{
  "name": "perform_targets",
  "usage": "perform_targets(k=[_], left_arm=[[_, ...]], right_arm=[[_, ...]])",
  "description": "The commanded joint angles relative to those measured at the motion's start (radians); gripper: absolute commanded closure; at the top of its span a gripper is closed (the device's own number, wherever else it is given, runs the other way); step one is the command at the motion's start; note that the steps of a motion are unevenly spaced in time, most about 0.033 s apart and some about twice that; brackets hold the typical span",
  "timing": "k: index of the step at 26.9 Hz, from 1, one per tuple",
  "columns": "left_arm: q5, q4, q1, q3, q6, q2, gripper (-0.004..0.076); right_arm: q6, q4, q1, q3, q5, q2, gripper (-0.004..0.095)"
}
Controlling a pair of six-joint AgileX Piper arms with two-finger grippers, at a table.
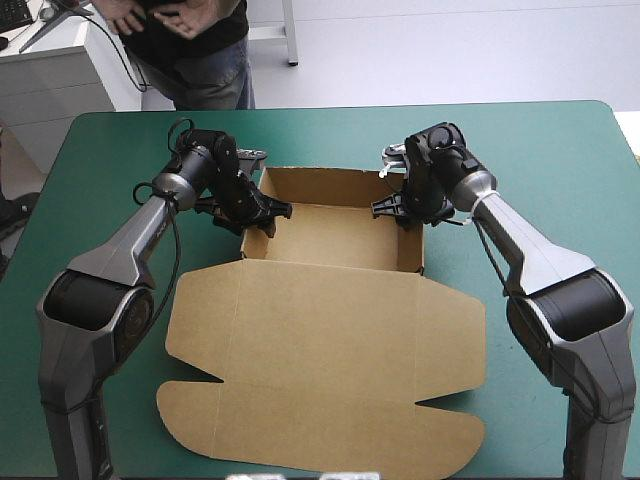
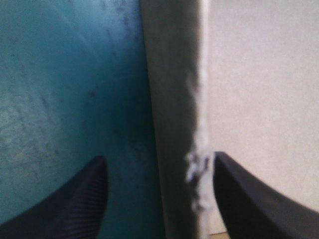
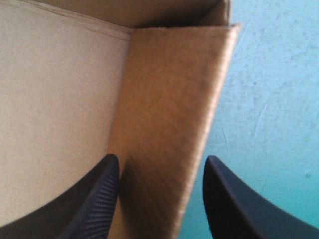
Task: Fold the box
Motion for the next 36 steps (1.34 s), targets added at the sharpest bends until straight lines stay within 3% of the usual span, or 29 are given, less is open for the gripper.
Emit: perform_targets(k=[1, 7, 13, 19, 24, 27, 33, 36], left_arm=[[0.015, -0.007, -0.004, -0.034, 0.030, -0.060, 0.0094], [0.063, 0.020, -0.004, -0.147, 0.038, -0.069, 0.0090], [0.063, 0.000, -0.004, -0.311, 0.038, -0.125, 0.0125], [0.064, 0.020, -0.004, -0.341, 0.038, -0.230, 0.0283], [0.064, 0.012, -0.004, -0.314, 0.041, -0.337, 0.0510], [0.064, 0.012, -0.004, -0.248, 0.111, -0.427, 0.0727], [0.062, 0.157, -0.004, 0.099, 0.125, -0.672, 0.0732], [0.000, 0.176, -0.004, 0.342, 0.115, -0.830, 0.0732]], right_arm=[[0.008, -0.023, -0.004, -0.035, 0.018, -0.060, 0.0391], [0.000, 0.041, -0.004, -0.150, 0.018, -0.073, 0.0391], [-0.047, -0.016, -0.004, -0.222, 0.018, -0.135, 0.0391], [-0.038, -0.024, -0.004, -0.220, 0.018, -0.206, 0.0391], [-0.032, -0.016, -0.004, -0.218, 0.019, -0.231, 0.0391], [-0.032, -0.014, -0.004, -0.218, 0.019, -0.231, 0.0391], [-0.034, -0.033, -0.004, -0.218, 0.019, -0.225, 0.0391], [-0.006, 0.004, -0.008, -0.218, 0.019, -0.198, 0.0391]])
